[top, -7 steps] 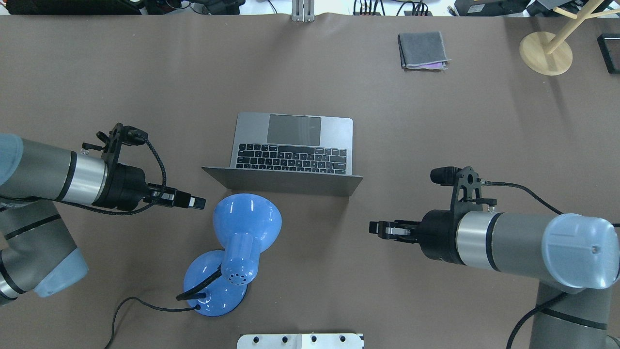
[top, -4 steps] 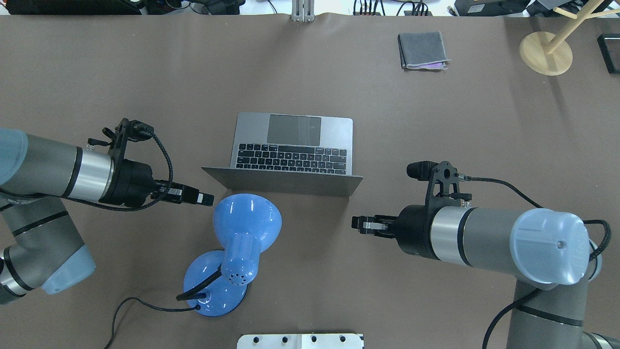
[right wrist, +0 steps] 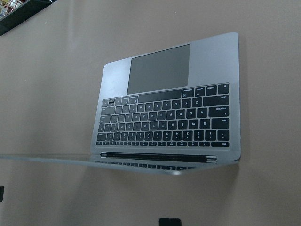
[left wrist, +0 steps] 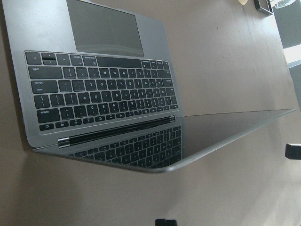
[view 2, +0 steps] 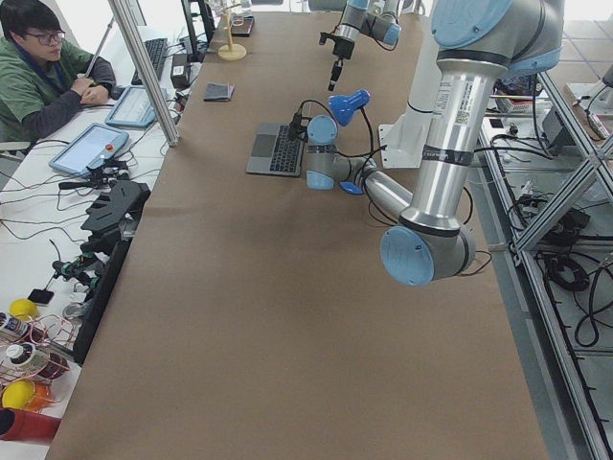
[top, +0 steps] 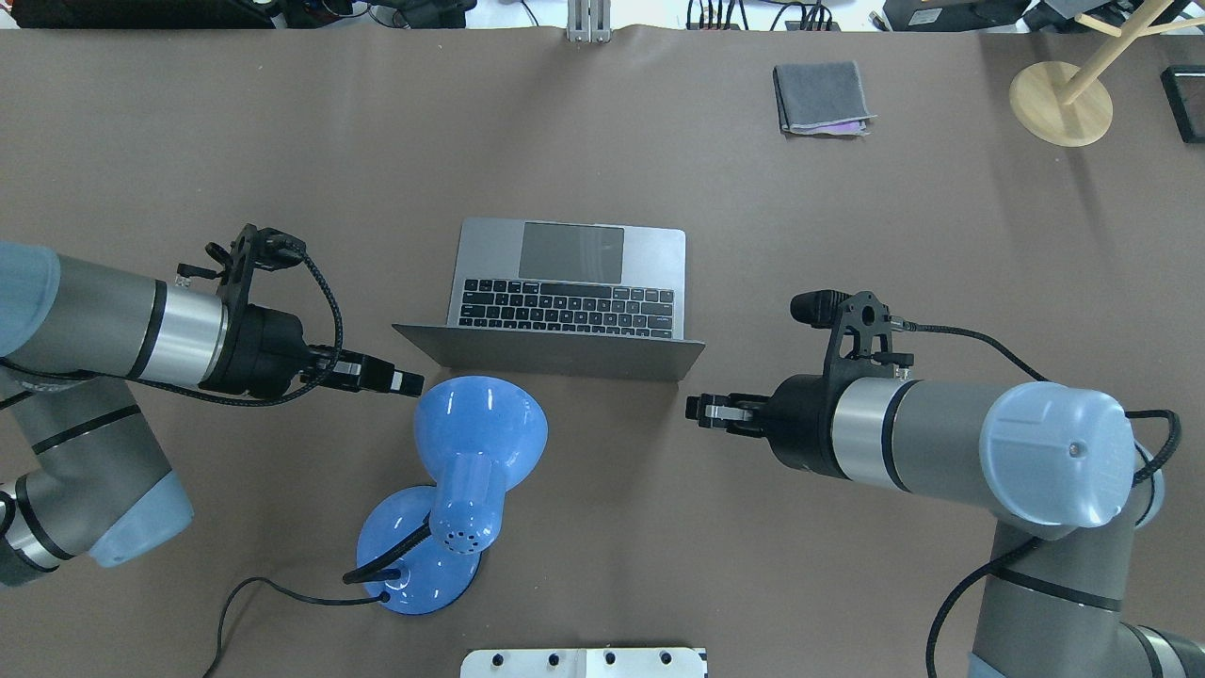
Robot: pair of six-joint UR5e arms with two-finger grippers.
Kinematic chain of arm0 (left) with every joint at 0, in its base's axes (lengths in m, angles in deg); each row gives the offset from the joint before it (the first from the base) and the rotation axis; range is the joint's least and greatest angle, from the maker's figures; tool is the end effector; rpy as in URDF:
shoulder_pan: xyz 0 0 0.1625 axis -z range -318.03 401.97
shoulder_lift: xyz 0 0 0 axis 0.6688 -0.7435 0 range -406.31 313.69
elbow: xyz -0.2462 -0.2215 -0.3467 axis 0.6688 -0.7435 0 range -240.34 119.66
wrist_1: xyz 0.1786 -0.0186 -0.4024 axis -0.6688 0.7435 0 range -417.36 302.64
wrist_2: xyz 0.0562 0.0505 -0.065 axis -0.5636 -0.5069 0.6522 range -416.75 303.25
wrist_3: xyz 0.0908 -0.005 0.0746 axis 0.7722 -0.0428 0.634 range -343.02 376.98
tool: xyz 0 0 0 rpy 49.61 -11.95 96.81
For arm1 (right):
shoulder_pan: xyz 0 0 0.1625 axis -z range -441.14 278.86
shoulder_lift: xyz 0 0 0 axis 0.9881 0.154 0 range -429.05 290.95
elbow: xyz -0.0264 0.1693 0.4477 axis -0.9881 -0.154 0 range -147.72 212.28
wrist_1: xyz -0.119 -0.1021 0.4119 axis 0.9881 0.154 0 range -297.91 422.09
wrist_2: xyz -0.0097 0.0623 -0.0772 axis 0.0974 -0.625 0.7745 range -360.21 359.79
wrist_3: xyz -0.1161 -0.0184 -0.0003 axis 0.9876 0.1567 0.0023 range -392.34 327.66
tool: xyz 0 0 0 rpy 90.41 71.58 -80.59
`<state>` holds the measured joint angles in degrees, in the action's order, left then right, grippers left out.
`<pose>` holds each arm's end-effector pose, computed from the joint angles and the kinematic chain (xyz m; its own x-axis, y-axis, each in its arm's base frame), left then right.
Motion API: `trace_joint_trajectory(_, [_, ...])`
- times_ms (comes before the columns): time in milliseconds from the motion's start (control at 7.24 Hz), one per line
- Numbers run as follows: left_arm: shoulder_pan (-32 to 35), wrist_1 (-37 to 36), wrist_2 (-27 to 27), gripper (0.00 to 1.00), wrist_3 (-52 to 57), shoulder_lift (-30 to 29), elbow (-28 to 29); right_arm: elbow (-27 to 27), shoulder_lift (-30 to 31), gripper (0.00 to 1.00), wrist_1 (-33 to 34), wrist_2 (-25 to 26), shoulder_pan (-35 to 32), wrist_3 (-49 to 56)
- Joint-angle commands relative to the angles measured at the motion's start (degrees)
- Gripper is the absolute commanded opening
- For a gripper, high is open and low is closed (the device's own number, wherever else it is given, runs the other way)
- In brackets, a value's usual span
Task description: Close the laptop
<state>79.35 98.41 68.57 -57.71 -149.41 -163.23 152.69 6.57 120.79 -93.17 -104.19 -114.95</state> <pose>0.4205 -0.4034 0.3429 -0.0139 0.2818 -0.9594 0.0412 0.9588 0.2810 -0.4609 -0.3344 0.2624 0.2637 -0.0274 0.9642 -0.3134 0.9429 0.1125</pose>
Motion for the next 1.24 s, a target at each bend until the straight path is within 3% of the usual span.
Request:
trace_joint_trajectory(0, [0.3, -0.1, -0.1, 0.00, 0.1, -0.4, 0.1, -0.3, -3.1, 0.00, 4.3, 0.1, -0.8, 0.0])
trace_joint_trajectory(553, [5.1, -0.7, -0.2, 0.00, 0.5, -1.6, 1.3, -3.5, -4.7, 0.00, 4.4, -0.1, -3.2, 0.5])
trace_joint_trajectory(829, [6.5, -0.7, -0.2, 0.00, 0.5, -5.2, 5.1, -3.9, -5.2, 0.00, 4.4, -0.2, -4.4, 0.6])
trace_joint_trajectory(1106, [6.6, -0.7, -0.4, 0.00, 0.5, -6.5, 7.0, -8.3, -8.4, 0.00, 4.3, -0.5, -6.6, 0.7])
